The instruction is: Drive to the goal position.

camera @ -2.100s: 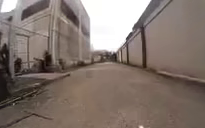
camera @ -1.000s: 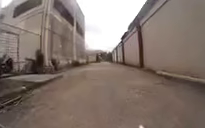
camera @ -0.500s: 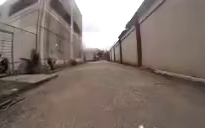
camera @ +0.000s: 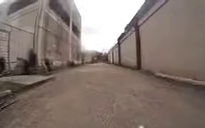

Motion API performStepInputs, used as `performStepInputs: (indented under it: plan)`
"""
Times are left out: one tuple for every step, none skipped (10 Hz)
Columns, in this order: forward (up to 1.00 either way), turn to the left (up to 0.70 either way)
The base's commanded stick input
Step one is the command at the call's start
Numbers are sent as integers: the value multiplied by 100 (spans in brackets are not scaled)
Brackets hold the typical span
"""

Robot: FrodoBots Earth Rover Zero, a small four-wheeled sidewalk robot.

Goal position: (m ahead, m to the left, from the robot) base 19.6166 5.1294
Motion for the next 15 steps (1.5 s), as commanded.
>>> performStepInputs:
  plan:
    - [30, 0]
    - [30, 0]
    - [30, 0]
    - [30, 0]
    - [30, 0]
    - [30, 0]
    - [30, 0]
    - [30, 0]
    - [30, 0]
    - [30, 0]
    - [30, 0]
    - [30, 0]
    - [30, 0]
    - [30, 0]
    - [30, 0]
